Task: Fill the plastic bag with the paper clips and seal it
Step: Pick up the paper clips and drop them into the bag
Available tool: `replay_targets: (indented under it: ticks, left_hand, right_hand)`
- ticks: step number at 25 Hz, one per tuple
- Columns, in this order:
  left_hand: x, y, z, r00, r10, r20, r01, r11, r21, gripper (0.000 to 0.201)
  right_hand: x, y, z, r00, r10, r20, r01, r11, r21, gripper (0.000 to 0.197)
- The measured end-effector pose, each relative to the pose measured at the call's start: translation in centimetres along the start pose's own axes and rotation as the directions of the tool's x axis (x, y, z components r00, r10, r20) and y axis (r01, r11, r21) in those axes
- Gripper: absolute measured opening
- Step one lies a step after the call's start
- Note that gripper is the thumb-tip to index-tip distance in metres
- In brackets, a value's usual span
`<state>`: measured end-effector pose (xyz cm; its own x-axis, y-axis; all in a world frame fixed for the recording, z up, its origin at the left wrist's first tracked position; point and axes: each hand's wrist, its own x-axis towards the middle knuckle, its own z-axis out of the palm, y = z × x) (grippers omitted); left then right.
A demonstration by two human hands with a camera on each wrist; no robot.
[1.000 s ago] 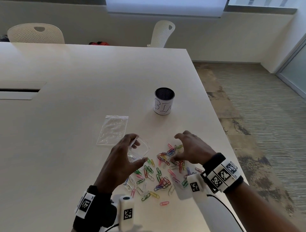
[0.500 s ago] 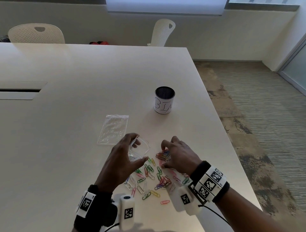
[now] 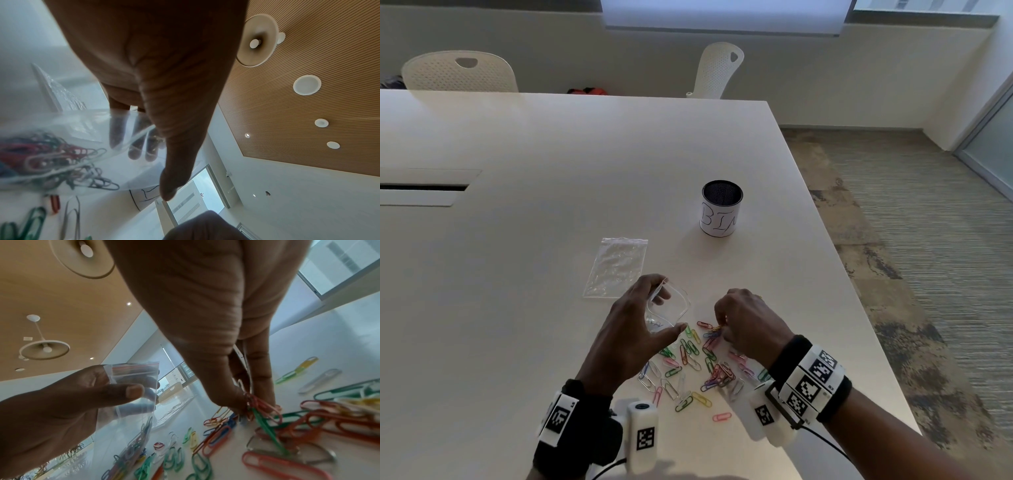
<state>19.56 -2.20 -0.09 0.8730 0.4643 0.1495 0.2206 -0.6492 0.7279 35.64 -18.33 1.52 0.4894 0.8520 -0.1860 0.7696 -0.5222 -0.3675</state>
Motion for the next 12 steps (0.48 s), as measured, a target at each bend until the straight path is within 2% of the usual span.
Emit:
replay_targets:
  ticks: [3,7,12]
  left_hand:
    - [0.0,0.0,0.0,1.0,-0.001,-0.002,0.001,1.0,-0.002,0.071]
    - [-0.1,-0.1,0.0,1.0,0.001,0.0,-0.001,1.0,-0.006,0.072]
    - [0.0,0.0,0.1,1.0,0.021,-0.004,-0.021,1.0,-0.003,0.071]
  right_hand:
    - [0.0,0.8,-0.2,1.0,0.028,-0.012,-0.028,0.997,0.071,0.01]
    - [0.3,2.2,-0.7,0.995,0.095,-0.04,-0.081,0.957,0.278,0.008]
    - [-0.5,1.3,-3.3,0.992,0.101,-0.08,-0.034,0.801,0.597,0.009]
